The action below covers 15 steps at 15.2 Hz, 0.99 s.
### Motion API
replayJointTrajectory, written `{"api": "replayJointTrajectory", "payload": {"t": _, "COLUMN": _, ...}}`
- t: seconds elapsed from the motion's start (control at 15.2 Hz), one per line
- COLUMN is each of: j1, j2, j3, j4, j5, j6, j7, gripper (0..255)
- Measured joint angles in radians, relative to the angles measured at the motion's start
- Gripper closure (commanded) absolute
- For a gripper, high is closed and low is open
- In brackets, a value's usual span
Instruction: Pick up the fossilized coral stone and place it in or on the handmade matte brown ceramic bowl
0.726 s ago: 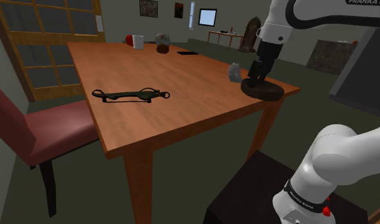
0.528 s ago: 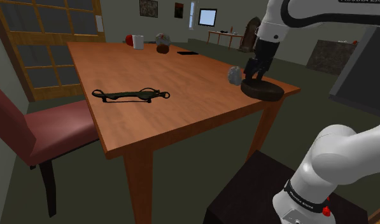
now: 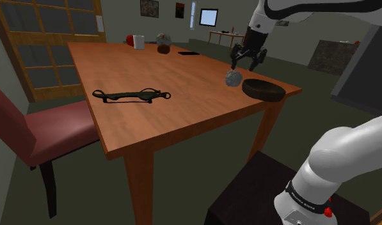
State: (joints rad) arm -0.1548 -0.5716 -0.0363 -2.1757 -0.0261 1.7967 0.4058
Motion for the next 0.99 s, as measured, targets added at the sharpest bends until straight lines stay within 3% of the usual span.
{"api": "replayJointTrajectory", "payload": {"t": 0.33, "j1": -0.069, "j2": 0.094, "j3": -0.002, "j4": 0.090, "j5": 0.009, "j6": 0.062, "j7": 0.187, "gripper": 0}}
{"api": "replayJointTrajectory", "payload": {"t": 0.99, "j1": -0.076, "j2": 0.117, "j3": -0.004, "j4": 0.018, "j5": 0.009, "j6": 0.163, "j7": 0.204, "gripper": 0}}
